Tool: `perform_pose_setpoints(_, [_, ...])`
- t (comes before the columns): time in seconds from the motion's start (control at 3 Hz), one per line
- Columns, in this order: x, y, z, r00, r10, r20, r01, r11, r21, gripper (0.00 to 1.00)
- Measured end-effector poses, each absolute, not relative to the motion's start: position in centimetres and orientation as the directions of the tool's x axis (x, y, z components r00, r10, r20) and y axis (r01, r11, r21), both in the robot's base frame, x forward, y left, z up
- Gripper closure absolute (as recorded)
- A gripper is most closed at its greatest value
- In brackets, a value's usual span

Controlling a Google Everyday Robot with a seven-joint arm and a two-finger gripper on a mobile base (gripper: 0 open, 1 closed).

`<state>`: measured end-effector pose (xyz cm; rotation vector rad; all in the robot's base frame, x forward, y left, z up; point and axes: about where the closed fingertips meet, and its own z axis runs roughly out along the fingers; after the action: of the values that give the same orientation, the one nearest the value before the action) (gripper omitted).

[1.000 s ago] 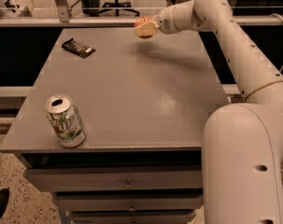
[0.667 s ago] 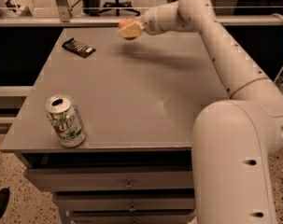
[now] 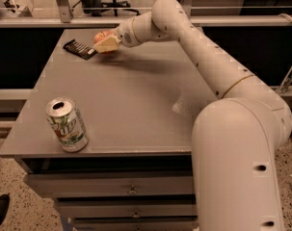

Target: Move apple near rxbar chocolate

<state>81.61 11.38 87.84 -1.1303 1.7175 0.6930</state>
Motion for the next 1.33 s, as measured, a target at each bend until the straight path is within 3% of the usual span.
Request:
perform_pose_setpoints(0.33, [80.2,13.5,86.6,-0.144,-0.394,-0.908,-0.914,0.405,-0.03,1.0])
perform_pose_setpoints(0.67, [79.8,14.2,85.9,-0.142,-0.382,-0.913,-0.915,0.402,-0.026,0.82])
perform_pose_setpoints(1.33, [79.3,14.8,85.4,-0.125,-0.371,-0.92,-0.92,0.39,-0.032,0.35])
